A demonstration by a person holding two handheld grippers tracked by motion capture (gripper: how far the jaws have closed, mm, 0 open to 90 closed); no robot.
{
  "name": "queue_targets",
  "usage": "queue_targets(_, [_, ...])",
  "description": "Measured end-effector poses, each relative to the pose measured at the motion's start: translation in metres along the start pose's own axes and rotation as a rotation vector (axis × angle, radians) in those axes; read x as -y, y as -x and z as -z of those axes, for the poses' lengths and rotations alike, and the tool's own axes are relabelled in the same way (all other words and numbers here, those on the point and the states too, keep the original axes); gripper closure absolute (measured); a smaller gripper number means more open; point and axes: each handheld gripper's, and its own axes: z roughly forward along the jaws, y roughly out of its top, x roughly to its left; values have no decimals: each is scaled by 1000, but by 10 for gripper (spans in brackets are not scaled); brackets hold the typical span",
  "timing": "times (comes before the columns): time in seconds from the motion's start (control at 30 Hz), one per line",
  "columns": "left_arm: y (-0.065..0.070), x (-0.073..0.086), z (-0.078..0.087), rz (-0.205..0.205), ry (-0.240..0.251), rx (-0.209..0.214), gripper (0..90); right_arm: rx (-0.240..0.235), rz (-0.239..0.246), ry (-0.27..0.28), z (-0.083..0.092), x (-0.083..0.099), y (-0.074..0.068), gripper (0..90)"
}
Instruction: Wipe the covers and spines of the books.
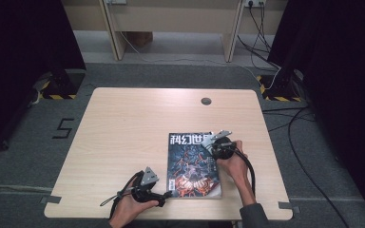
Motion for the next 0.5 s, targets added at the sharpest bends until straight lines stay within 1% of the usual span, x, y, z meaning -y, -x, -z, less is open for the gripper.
queue_targets(0.1, [-1, 0, 0, 4, -5, 6, 135, 25, 29, -15, -7, -11, 3, 617])
queue_targets(0.2, [-1, 0, 0, 7, -3, 6, 136, 37, 3, -20, -14, -18, 7, 625])
queue_targets(0.23, [-1, 0, 0, 7, -3, 7, 135, 44, 4, -24, -16, -21, 7, 632])
queue_targets(0.27, [-1, 0, 0, 9, -3, 8, 136, 49, 14, -27, -16, -23, 6, 639])
queue_targets(0.33, [-1, 0, 0, 7, -2, 4, 135, 75, 57, -29, -17, -25, 0, 649])
queue_targets(0.37, [-1, 0, 0, 6, -1, 3, 135, 78, 73, -28, -16, -25, -3, 650])
queue_targets(0.4, [-1, 0, 0, 6, -2, 5, 135, 72, 105, -20, -14, -24, -10, 650])
queue_targets(0.43, [-1, 0, 0, 8, -2, 6, 135, 47, 125, -5, -12, -23, -18, 653])
queue_targets(0.5, [-1, 0, 0, 8, -2, 4, 134, 15, 155, 7, -9, -23, -29, 654])
